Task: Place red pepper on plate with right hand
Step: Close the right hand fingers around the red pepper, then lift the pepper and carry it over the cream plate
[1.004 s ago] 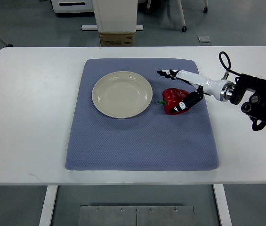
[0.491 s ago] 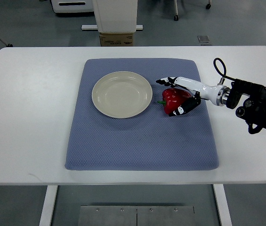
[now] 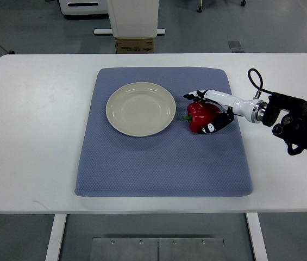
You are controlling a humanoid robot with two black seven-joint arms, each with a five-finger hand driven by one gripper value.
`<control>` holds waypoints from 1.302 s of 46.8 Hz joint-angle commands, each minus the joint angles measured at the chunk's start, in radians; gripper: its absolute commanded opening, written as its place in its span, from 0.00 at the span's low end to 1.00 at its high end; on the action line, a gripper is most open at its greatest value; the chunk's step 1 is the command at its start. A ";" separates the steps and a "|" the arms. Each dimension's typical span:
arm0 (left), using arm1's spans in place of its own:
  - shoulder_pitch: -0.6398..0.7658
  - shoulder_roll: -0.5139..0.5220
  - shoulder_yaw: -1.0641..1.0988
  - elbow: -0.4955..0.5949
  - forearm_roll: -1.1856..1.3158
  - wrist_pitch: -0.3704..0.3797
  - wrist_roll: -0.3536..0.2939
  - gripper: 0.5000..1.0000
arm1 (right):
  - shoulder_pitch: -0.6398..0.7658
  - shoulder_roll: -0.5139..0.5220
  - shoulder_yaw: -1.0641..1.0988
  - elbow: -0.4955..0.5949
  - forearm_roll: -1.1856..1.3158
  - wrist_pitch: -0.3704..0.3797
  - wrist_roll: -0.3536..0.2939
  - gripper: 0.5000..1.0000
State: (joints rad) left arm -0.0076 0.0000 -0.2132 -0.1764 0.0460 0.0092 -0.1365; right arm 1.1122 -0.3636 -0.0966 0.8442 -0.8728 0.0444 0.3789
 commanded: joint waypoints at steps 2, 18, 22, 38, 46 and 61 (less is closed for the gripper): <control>0.000 0.000 0.000 0.000 0.000 0.000 0.000 1.00 | 0.001 -0.001 -0.018 -0.007 0.000 0.000 0.002 0.77; 0.000 0.000 0.000 0.000 0.000 0.000 0.000 1.00 | 0.008 -0.001 -0.034 -0.016 0.000 0.000 0.017 0.43; 0.000 0.000 0.000 0.000 0.000 0.000 0.000 1.00 | 0.008 -0.001 -0.034 -0.020 0.000 0.000 0.017 0.29; 0.000 0.000 0.000 0.000 0.000 0.000 0.000 1.00 | 0.043 0.002 -0.020 -0.022 0.005 0.002 0.003 0.00; 0.000 0.000 0.000 0.000 0.000 0.000 0.000 1.00 | 0.103 0.026 -0.017 -0.022 0.020 0.002 -0.021 0.00; 0.000 0.000 0.000 0.000 0.000 0.000 0.000 1.00 | 0.164 0.117 -0.011 -0.031 0.052 0.005 -0.092 0.00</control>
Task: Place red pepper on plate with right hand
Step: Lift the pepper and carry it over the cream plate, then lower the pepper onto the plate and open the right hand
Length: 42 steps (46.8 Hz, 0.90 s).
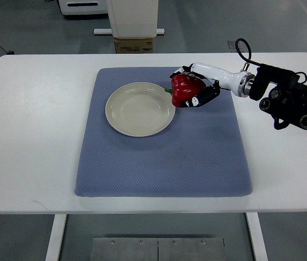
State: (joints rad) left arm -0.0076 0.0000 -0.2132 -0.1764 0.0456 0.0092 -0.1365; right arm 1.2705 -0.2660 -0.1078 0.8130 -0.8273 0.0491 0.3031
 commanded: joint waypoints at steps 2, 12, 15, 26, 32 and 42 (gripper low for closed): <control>0.000 0.000 0.000 0.000 0.000 0.000 0.000 1.00 | 0.012 0.034 0.000 0.000 0.010 0.000 -0.030 0.00; 0.000 0.000 0.000 0.000 0.000 0.000 0.000 1.00 | 0.032 0.122 0.002 -0.015 0.023 -0.002 -0.090 0.00; 0.000 0.000 0.000 0.000 0.000 0.000 0.000 1.00 | 0.035 0.149 0.002 -0.024 0.037 -0.002 -0.105 0.00; 0.000 0.000 0.000 0.000 0.000 0.000 0.000 1.00 | 0.036 0.243 0.003 -0.057 0.065 -0.003 -0.165 0.00; 0.000 0.000 0.000 0.000 0.000 0.000 0.000 1.00 | 0.029 0.266 0.023 -0.080 0.086 -0.006 -0.200 0.00; 0.000 0.000 0.000 0.000 0.000 0.000 0.000 1.00 | -0.003 0.266 0.043 -0.121 0.092 -0.061 -0.246 0.00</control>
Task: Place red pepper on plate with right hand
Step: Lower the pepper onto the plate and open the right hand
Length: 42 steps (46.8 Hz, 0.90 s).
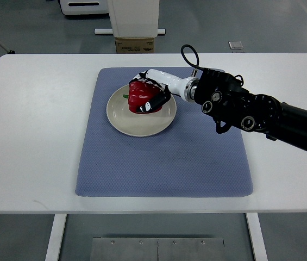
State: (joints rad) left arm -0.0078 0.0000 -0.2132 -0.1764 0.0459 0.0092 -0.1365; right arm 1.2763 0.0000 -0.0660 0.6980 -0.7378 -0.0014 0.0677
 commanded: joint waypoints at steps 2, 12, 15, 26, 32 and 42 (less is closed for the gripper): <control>0.000 0.000 0.000 0.000 -0.001 0.000 0.000 1.00 | -0.011 0.000 0.002 -0.006 0.011 -0.015 -0.020 0.00; 0.000 0.000 0.000 0.000 0.000 0.000 0.000 1.00 | -0.032 0.000 0.031 -0.006 0.037 -0.028 -0.049 0.00; 0.000 0.000 0.000 0.000 0.000 0.000 0.000 1.00 | -0.034 0.000 0.032 -0.006 0.037 -0.028 -0.054 0.00; 0.000 0.000 0.000 0.000 0.000 0.000 0.000 1.00 | -0.038 0.000 0.038 -0.002 0.038 -0.032 -0.052 0.00; 0.000 0.000 0.000 0.000 0.000 0.000 0.000 1.00 | -0.038 0.000 0.038 0.003 0.044 -0.032 -0.045 0.00; 0.000 0.000 0.000 0.000 -0.001 0.000 0.000 1.00 | -0.046 0.000 0.044 0.014 0.044 -0.031 -0.003 0.37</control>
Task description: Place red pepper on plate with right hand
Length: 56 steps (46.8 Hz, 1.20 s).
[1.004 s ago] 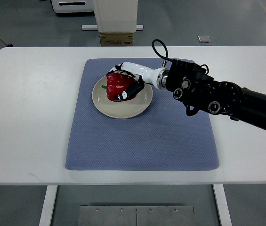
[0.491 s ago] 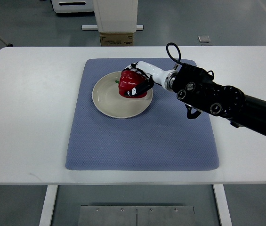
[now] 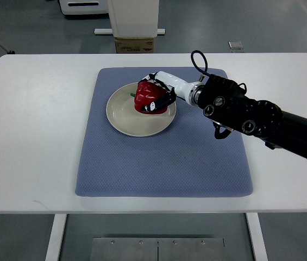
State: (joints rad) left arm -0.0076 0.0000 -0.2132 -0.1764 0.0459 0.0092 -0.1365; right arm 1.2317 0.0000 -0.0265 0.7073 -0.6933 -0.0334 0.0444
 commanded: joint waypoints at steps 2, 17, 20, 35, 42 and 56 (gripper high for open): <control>0.000 0.000 0.000 0.000 0.000 0.000 0.000 1.00 | -0.003 0.000 0.007 0.011 0.001 0.001 0.034 0.41; 0.000 0.000 0.000 0.000 0.000 0.000 0.000 1.00 | -0.003 0.000 0.010 0.044 0.005 0.001 0.057 0.56; 0.000 0.000 0.000 0.000 0.000 0.000 0.000 1.00 | -0.011 0.000 0.010 0.047 0.005 0.001 0.057 0.61; 0.000 0.000 0.000 0.000 0.000 0.000 0.000 1.00 | -0.021 0.000 0.010 0.047 0.005 0.003 0.057 1.00; 0.000 0.000 0.000 0.000 0.000 0.000 0.000 1.00 | -0.023 0.000 0.010 0.047 0.005 0.003 0.057 1.00; 0.000 0.000 0.000 0.000 0.000 0.000 0.000 1.00 | -0.018 0.000 0.063 0.044 0.005 0.003 0.054 1.00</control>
State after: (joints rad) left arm -0.0077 0.0000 -0.2132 -0.1764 0.0459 0.0092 -0.1365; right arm 1.2117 0.0000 0.0245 0.7515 -0.6887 -0.0306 0.1003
